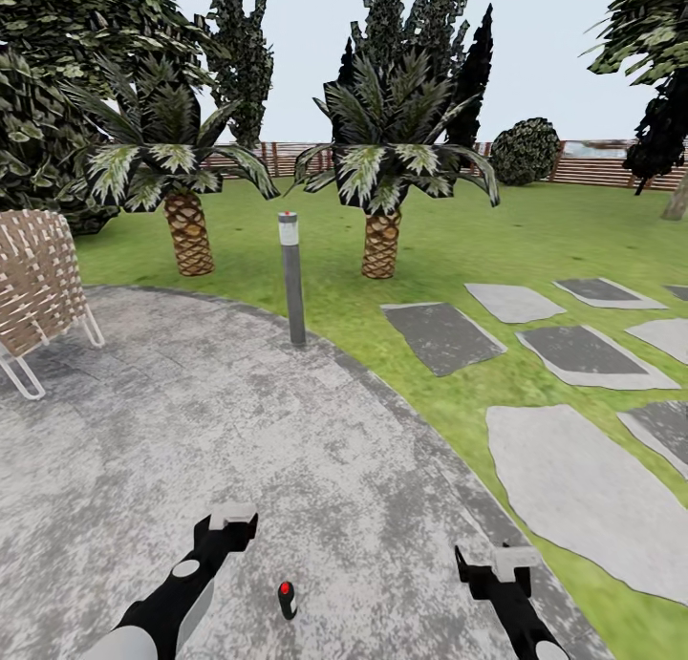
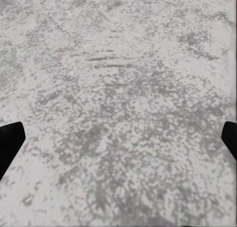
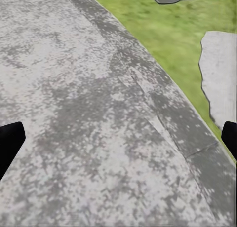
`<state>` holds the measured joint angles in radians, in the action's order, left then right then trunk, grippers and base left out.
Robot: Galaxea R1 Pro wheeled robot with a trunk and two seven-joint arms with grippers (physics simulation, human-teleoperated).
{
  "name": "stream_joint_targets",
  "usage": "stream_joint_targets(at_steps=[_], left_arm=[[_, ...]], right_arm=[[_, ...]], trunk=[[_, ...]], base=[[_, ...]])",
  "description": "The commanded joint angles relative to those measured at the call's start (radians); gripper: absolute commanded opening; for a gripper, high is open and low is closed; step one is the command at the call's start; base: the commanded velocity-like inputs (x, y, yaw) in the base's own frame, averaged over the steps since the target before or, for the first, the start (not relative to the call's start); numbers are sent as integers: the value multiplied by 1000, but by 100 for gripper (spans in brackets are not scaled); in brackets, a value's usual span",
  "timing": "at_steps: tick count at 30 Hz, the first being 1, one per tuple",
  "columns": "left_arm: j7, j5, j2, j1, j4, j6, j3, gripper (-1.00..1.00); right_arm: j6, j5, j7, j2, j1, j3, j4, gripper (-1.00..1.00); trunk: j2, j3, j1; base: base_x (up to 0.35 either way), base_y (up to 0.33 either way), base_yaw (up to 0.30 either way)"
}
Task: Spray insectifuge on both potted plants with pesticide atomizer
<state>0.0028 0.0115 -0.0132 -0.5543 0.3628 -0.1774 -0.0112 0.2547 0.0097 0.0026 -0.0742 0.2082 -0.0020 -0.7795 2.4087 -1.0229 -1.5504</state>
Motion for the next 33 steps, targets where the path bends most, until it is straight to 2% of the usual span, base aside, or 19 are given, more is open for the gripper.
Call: stream_joint_targets(at_steps=[1,8,13,21,33], left_arm=[[0,2,0,-1,1,-3,-1,100],[0,5,-3,-3,5,-4,0,100],[0,5,-5,-4,-1,-4,0,100],[0,8,-3,-6,-2,-4,2,100],[0,8,-5,-6,-2,-5,1,100]], right_arm=[[3,1,0,0,0,0,2,100],[3,1,-4,0,0,1,20,100],[3,0,-8,1,0,-4,64,100],[4,-1,-9,1,0,-4,71,100],[5,-1,-6,1,0,-3,71,100]], trunk=[[0,-1,0],[0,-3,0],[35,-25,-19],[91,-62,-50],[94,-112,-55]], base=[[0,-52,0],[0,-12,0],[0,0,0],[0,0,0],[0,0,0]])
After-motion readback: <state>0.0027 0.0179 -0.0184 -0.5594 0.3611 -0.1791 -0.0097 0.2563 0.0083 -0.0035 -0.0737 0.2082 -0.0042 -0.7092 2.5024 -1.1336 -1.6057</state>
